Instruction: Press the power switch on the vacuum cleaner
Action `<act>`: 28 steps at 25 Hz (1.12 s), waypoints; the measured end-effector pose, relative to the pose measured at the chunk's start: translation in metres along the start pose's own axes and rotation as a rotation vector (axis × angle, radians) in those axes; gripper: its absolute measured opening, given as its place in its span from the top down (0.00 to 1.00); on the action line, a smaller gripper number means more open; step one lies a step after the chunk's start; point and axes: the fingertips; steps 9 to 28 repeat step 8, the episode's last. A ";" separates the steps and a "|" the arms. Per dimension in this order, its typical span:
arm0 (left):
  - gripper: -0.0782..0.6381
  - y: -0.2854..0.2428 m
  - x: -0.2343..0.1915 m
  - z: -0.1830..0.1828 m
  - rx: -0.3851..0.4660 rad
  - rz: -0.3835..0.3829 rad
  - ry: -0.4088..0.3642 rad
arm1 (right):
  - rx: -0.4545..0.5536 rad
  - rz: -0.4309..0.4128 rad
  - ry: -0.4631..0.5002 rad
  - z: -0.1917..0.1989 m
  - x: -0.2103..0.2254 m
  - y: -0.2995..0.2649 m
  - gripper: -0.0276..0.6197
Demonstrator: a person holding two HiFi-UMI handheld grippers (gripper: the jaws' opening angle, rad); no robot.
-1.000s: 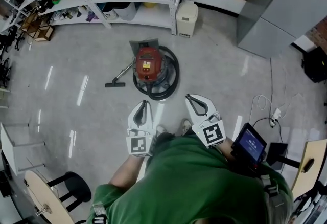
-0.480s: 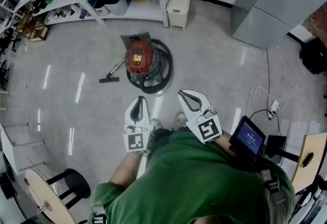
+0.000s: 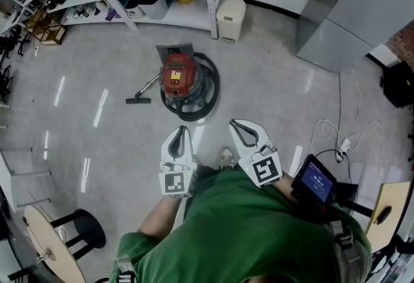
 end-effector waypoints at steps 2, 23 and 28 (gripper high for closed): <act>0.88 0.001 -0.001 0.000 0.012 -0.002 -0.006 | 0.001 -0.004 0.009 -0.003 0.000 -0.001 0.94; 0.88 0.003 -0.007 -0.002 0.021 -0.014 -0.008 | 0.011 -0.013 0.016 -0.004 0.003 -0.006 0.94; 0.88 0.003 -0.007 -0.002 0.021 -0.014 -0.008 | 0.011 -0.013 0.016 -0.004 0.003 -0.006 0.94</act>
Point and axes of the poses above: the fingertips, and each gripper's own axes: y backward along the fingers, x to its right, z out of its underside, and after that the axes turned 2 degrees about z, right-handed
